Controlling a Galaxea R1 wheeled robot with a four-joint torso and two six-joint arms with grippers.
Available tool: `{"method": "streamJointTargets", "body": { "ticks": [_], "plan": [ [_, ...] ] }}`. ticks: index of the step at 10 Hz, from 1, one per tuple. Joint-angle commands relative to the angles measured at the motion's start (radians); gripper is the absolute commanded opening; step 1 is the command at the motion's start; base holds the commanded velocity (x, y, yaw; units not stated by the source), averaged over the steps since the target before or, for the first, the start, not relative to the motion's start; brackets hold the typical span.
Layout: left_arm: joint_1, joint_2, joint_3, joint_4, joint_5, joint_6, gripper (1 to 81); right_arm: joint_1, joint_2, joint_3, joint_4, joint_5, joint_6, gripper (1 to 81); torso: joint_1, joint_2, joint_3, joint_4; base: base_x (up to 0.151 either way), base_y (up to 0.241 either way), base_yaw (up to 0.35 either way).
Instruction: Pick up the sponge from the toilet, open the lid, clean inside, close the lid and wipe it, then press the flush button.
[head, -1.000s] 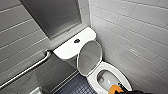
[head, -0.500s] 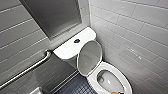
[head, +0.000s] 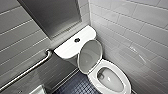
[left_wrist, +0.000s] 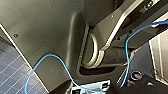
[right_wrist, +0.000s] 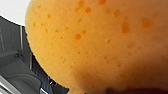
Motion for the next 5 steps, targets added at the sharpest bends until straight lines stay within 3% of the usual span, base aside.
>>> {"method": "streamJointTargets", "body": {
  "ticks": [1,2,3,4,5],
  "plan": [
    [-0.008,-0.061,0.054,-0.008,0.094,-0.001,81.1,0.031,-0.035,0.024,0.006,-0.035,-0.007,1.0,-0.064,0.098,0.000,0.000,0.000,0.000,0.000],
    [-0.022,-0.068,0.064,-0.008,0.095,-0.003,81.1,0.012,-0.036,0.020,0.003,-0.035,-0.016,1.0,-0.086,0.134,0.000,-0.038,0.000,0.000,0.000],
    [-0.041,-0.090,0.091,-0.011,0.095,-0.003,81.1,-0.012,-0.035,0.010,0.000,-0.034,-0.038,1.0,-0.109,0.169,0.038,-0.072,0.000,0.000,0.000],
    [-0.065,-0.117,0.128,-0.026,0.095,-0.004,81.1,-0.044,-0.036,-0.012,-0.002,-0.029,-0.049,1.0,-0.063,0.098,0.050,-0.087,0.000,0.000,0.000],
    [-0.084,-0.144,0.160,-0.035,0.095,-0.006,81.1,-0.081,-0.035,-0.047,-0.002,-0.015,-0.059,1.0,-0.079,0.124,0.070,-0.106,0.000,0.000,0.000]
  ]
}}
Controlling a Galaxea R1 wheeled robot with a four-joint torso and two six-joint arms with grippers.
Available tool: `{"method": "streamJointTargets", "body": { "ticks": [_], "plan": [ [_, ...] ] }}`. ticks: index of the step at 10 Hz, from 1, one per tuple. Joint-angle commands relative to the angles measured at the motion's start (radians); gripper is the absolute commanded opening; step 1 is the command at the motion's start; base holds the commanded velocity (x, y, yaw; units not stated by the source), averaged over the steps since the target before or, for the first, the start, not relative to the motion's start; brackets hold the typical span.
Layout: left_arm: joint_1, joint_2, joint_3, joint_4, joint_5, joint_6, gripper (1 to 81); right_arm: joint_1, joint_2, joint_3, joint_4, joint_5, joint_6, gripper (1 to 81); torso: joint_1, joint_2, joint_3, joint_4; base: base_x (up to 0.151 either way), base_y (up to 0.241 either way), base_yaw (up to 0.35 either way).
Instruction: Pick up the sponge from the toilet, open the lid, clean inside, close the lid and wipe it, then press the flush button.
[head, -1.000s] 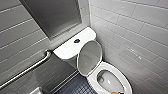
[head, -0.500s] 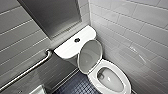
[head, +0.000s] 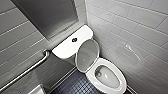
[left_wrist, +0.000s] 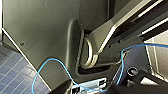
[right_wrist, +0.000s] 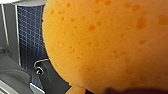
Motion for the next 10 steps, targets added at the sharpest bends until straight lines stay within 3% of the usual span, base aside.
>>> {"method": "streamJointTargets", "body": {
  "ticks": [1,2,4,6,8,10],
  "plan": [
    [-0.044,-0.094,0.096,-0.043,0.081,-0.001,81.1,-0.048,-0.013,-0.048,-0.007,0.000,-0.034,1.0,0.000,0.000,0.050,-0.046,0.000,0.000,0.000],
    [-0.062,-0.108,0.103,-0.052,0.083,-0.001,81.1,-0.088,-0.002,-0.104,-0.011,0.058,-0.051,1.0,-0.005,0.009,0.016,-0.017,0.000,0.000,0.000],
    [-0.104,-0.131,0.109,-0.093,0.083,-0.001,81.1,-0.189,0.035,-0.244,-0.011,0.201,-0.119,1.0,-0.008,0.011,0.035,-0.030,0.000,0.000,0.000],
    [-0.156,-0.171,0.165,-0.136,0.084,-0.001,81.1,-0.299,0.040,-0.379,-0.011,0.428,-0.184,1.0,-0.008,0.012,0.036,-0.031,0.000,0.000,0.000],
    [-0.219,-0.199,0.218,-0.190,0.127,-0.001,81.1,-0.399,0.064,-0.529,-0.063,0.643,-0.204,1.0,-0.009,0.012,0.036,-0.031,0.000,0.000,0.000],
    [-0.254,-0.191,0.235,-0.210,0.149,-0.001,81.1,-0.483,0.122,-0.681,-0.108,0.747,-0.200,1.0,-0.009,0.012,0.036,-0.031,0.000,0.000,0.000]
  ]
}}
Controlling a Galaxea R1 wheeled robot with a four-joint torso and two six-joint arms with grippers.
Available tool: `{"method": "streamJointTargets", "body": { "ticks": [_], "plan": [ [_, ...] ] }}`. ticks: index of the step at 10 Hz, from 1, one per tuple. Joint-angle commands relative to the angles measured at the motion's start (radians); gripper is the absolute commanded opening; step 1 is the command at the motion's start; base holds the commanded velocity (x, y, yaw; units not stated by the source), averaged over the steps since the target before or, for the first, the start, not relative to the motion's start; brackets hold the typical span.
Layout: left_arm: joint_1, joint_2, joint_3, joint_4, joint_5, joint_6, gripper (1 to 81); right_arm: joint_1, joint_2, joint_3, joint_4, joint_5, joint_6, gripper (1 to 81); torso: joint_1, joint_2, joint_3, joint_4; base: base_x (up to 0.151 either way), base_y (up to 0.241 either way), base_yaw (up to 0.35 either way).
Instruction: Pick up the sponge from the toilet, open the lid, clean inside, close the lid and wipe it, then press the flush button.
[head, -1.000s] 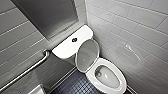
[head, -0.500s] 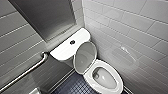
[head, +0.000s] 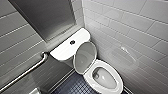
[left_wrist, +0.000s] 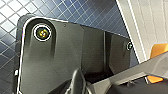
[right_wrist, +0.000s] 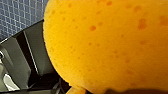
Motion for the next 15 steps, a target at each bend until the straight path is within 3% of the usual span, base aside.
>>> {"method": "streamJointTargets", "body": {
  "ticks": [1,3,6,9,10,11,13,14,15],
  "plan": [
    [-0.054,-0.032,0.044,-0.051,0.109,0.002,81.1,-0.152,0.099,-0.248,-0.098,0.273,-0.030,1.0,0.000,0.000,0.000,0.000,0.000,0.000,0.000],
    [-0.089,-0.040,0.044,-0.084,0.147,0.002,81.1,-0.210,0.189,-0.420,-0.102,0.327,-0.028,1.0,0.000,0.000,0.000,0.000,0.000,0.000,0.000],
    [-0.155,-0.089,0.099,-0.139,0.149,0.001,81.1,-0.273,0.357,-0.650,-0.107,0.326,-0.027,1.0,0.000,0.000,0.000,0.000,0.000,0.000,0.000],
    [-0.252,-0.113,0.124,-0.214,0.156,0.002,81.1,-0.303,0.438,-0.773,-0.092,0.312,-0.045,1.0,0.000,0.000,0.000,0.000,0.000,0.000,0.000],
    [-0.286,-0.115,0.122,-0.249,0.178,0.002,81.1,-0.312,0.467,-0.808,-0.074,0.289,-0.107,1.0,0.000,0.000,0.000,0.000,0.000,0.000,0.000],
    [-0.318,-0.115,0.124,-0.277,0.181,0.002,81.1,-0.321,0.490,-0.823,-0.029,0.277,-0.215,1.0,0.000,0.000,0.000,0.000,0.000,0.000,0.000],
    [-0.359,-0.115,0.127,-0.320,0.181,0.002,81.1,-0.341,0.513,-0.819,0.186,0.260,-0.496,1.0,0.000,0.000,0.000,0.000,0.000,0.000,0.000],
    [-0.381,-0.113,0.119,-0.340,0.181,0.001,81.1,-0.347,0.519,-0.799,0.383,0.192,-0.679,1.0,0.000,0.000,0.000,0.000,0.000,0.000,0.000],
    [-0.404,-0.112,0.110,-0.359,0.181,0.001,81.1,-0.353,0.512,-0.785,0.514,0.170,-0.809,1.0,0.000,0.000,0.000,0.000,0.000,0.000,0.000]
  ]
}}
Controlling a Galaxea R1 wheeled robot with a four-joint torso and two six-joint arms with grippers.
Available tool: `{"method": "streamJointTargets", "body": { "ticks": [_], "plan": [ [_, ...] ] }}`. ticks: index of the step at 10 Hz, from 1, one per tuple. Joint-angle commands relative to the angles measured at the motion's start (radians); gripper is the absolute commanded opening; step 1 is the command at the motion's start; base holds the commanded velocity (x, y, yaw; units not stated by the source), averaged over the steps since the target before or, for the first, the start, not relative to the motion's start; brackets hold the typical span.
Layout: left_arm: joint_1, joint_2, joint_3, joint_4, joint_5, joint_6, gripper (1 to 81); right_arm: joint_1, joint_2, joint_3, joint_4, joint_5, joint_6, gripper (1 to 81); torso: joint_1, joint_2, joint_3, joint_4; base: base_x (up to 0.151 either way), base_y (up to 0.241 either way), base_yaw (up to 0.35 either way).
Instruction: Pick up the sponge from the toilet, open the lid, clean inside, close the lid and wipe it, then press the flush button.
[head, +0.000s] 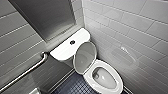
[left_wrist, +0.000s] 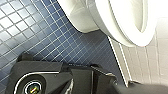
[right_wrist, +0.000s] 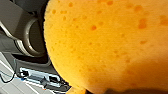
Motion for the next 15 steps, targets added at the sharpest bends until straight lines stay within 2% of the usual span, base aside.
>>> {"method": "streamJointTargets", "body": {
  "ticks": [1,3,4,5,6,10,13,15],
  "plan": [
    [-0.109,-0.036,-0.005,-0.084,0.078,0.002,81.1,-0.080,-0.009,0.046,0.463,-0.107,-0.435,1.0,0.000,0.000,0.000,0.000,0.000,0.000,0.000],
    [-0.168,-0.011,-0.087,-0.157,0.093,-0.009,81.1,-0.076,-0.048,0.128,0.624,-0.184,-0.607,1.0,0.000,0.000,0.000,0.000,0.000,0.000,0.000],
    [-0.209,-0.016,-0.099,-0.206,0.112,-0.009,81.1,-0.076,-0.080,0.199,0.738,-0.189,-0.731,1.0,0.000,0.000,0.000,0.000,0.000,0.000,0.000],
    [-0.238,-0.019,-0.099,-0.223,0.113,-0.009,81.1,-0.083,-0.097,0.241,0.802,-0.181,-0.784,1.0,0.000,0.000,0.000,0.000,0.000,0.000,0.000],
    [-0.267,-0.023,-0.099,-0.241,0.113,-0.009,81.1,-0.083,-0.111,0.273,0.821,-0.181,-0.791,1.0,0.000,0.000,0.000,0.000,0.000,0.000,0.000],
    [-0.364,-0.023,-0.112,-0.329,0.106,-0.009,81.1,-0.085,-0.109,0.273,0.825,-0.187,-0.791,1.0,0.000,0.000,0.000,0.000,0.000,0.000,0.000],
    [-0.407,-0.020,-0.118,-0.452,0.077,-0.009,81.1,-0.094,-0.112,0.275,0.817,-0.173,-0.795,1.0,0.000,0.000,0.000,0.000,0.000,0.000,0.000],
    [-0.430,-0.013,-0.119,-0.471,0.058,-0.010,81.1,-0.097,-0.102,0.276,0.808,-0.184,-0.804,1.0,0.000,0.000,0.000,0.000,0.000,0.000,0.000]
  ]
}}
